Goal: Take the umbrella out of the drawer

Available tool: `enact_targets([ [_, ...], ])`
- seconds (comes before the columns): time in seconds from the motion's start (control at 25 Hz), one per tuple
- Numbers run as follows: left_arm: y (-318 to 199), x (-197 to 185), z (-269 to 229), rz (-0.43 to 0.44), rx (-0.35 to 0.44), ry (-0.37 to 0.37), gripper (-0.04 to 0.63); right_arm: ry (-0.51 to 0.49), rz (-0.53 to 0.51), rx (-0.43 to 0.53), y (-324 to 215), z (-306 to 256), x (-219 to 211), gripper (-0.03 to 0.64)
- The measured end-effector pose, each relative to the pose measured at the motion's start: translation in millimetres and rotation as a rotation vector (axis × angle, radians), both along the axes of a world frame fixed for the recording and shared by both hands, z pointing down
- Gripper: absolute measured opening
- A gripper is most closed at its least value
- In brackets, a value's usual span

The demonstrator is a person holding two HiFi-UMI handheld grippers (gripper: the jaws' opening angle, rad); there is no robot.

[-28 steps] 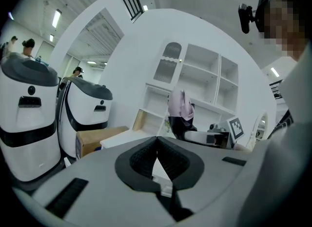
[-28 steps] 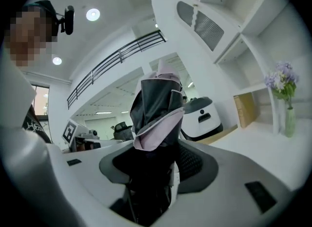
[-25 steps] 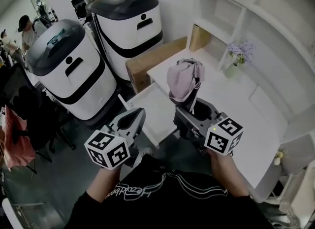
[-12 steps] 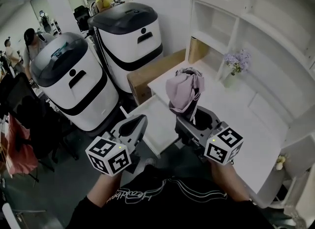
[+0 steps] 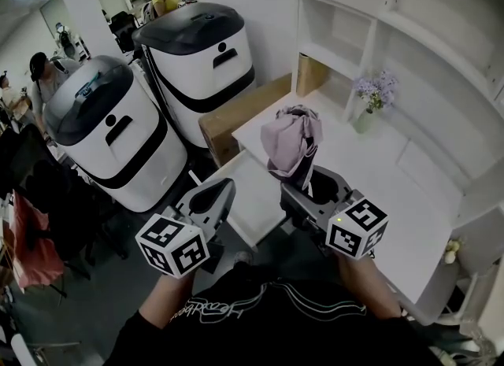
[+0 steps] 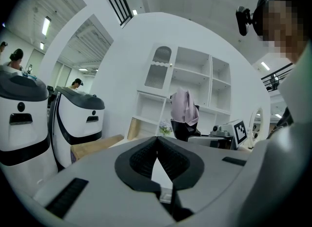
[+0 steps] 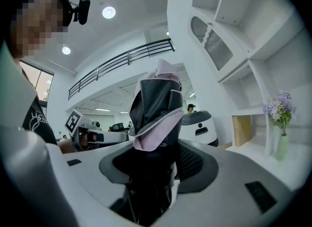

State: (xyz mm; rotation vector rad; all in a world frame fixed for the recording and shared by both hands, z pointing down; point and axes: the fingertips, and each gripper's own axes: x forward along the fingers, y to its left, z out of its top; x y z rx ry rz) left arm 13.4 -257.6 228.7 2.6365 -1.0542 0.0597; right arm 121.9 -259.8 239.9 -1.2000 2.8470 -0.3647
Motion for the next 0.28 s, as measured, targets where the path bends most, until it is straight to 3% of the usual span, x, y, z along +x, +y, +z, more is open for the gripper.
enact_targets([
  [0.28,-2.9,2.4,1.6,0.009,0.004,-0.004,0.02,0.003,0.007,-0.007,-4.0,5.4,1.0,0.224],
])
